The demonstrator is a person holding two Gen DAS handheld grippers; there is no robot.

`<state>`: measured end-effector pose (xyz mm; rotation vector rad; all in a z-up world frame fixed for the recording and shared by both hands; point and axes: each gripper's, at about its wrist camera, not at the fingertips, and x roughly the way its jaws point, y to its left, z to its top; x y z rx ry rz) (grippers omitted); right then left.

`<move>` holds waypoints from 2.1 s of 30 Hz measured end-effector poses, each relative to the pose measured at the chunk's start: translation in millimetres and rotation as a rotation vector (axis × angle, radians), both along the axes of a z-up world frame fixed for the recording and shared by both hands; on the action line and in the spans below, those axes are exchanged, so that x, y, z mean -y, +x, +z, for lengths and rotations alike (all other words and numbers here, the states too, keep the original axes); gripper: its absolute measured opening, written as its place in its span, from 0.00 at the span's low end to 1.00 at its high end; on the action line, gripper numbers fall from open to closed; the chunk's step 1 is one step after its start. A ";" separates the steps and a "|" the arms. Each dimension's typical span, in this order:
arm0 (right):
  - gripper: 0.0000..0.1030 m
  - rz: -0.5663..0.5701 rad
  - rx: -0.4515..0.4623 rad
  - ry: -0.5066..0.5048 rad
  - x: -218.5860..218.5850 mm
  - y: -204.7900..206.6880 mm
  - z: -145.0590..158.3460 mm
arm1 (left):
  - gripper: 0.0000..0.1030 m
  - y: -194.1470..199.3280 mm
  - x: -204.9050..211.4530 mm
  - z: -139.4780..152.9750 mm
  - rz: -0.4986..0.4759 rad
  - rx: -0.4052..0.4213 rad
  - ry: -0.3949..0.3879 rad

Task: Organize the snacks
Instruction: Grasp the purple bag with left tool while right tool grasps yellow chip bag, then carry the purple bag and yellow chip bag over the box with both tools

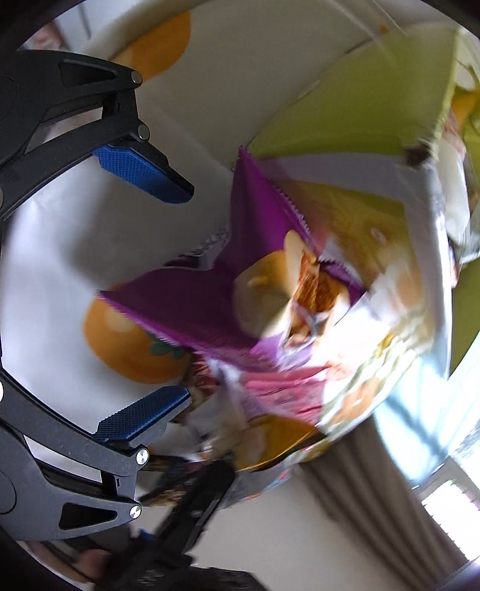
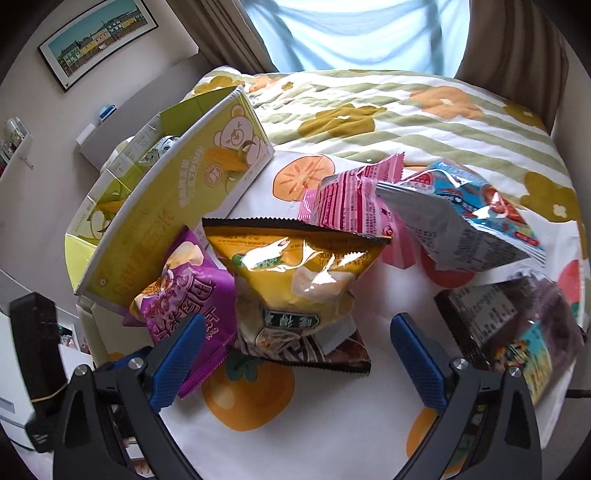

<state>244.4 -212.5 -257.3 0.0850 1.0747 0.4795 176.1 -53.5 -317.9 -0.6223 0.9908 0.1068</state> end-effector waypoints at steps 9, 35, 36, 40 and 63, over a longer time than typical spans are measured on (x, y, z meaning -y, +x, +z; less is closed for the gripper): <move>0.97 0.026 -0.029 0.038 -1.5 15.3 -21.4 | 0.96 12.7 -4.4 -10.7 0.127 0.053 -0.019; 0.95 -0.003 -0.060 0.097 -6.8 17.8 -43.1 | 0.62 29.4 20.1 2.5 0.006 0.052 0.117; 0.93 -0.006 -0.065 0.095 -7.2 18.8 -44.1 | 0.61 30.3 20.3 2.4 0.004 0.050 0.118; 0.77 0.011 -0.063 0.086 -9.7 16.3 -43.8 | 0.60 27.3 14.6 2.0 -0.007 0.047 0.128; 0.63 -0.056 0.146 0.025 15.8 -42.6 85.7 | 0.59 -3.1 7.0 139.3 -0.127 0.316 0.187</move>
